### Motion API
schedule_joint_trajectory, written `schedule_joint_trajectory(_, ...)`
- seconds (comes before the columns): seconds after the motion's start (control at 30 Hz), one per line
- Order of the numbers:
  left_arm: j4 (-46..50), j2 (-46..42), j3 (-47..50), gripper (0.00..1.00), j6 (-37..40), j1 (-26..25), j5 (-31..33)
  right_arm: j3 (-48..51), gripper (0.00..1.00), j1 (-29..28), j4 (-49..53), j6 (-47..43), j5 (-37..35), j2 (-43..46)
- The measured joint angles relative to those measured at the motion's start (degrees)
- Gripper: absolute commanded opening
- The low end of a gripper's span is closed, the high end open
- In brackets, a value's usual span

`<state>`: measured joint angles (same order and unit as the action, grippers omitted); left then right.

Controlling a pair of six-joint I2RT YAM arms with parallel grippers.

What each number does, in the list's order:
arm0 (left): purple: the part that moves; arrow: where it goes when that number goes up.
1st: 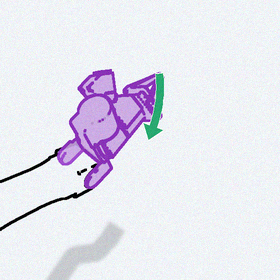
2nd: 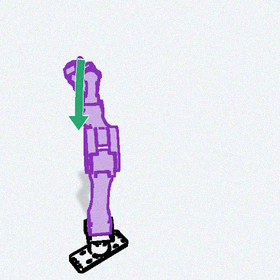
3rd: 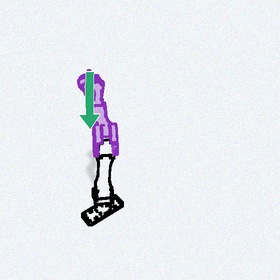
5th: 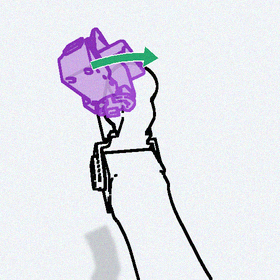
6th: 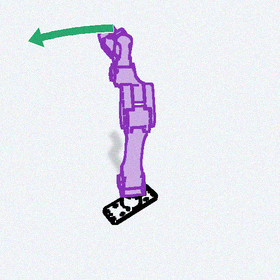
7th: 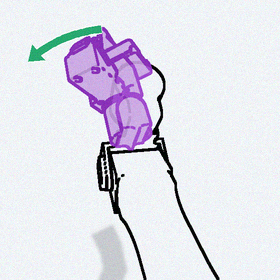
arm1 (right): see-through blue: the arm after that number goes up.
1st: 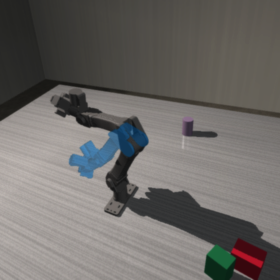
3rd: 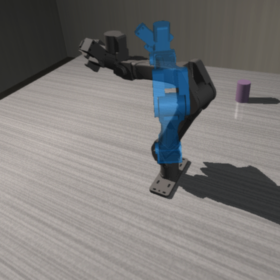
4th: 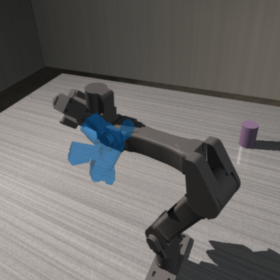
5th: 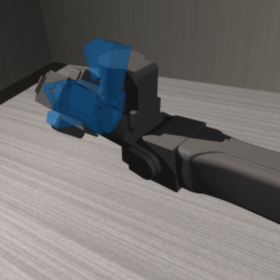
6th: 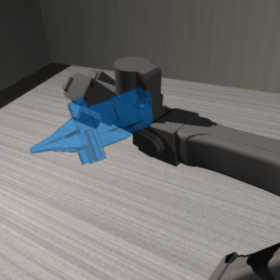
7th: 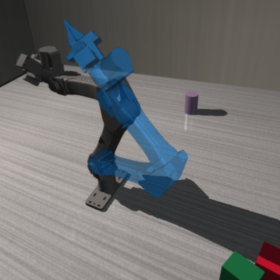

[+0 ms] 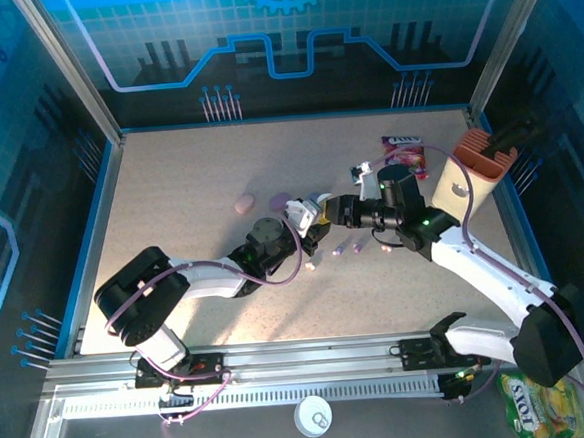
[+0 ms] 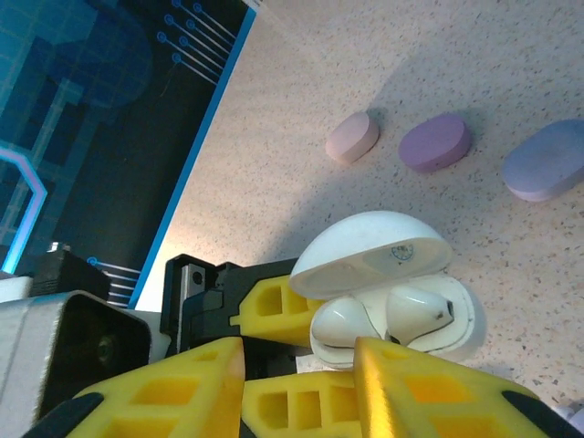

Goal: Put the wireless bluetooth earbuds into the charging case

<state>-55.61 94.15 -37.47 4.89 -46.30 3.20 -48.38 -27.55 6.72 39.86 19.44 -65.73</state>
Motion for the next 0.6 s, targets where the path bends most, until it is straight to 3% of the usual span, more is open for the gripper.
schedule_joint_trajectory(0.17,-0.17,0.0,0.0,0.1,0.0,0.0,-0.02,0.02,0.26,0.66,0.57,-0.44,-1.92,3.02)
schedule_joint_trajectory(0.37,-1.55,0.0,0.94,0.11,2.64,0.0,-2.16,-1.66,0.23,1.01,4.15,-1.84,-2.95,2.73)
schedule_joint_trajectory(0.6,-5.22,0.39,4.24,0.09,9.11,0.0,-6.08,-12.0,0.25,1.01,12.0,-6.01,-4.0,-3.3)
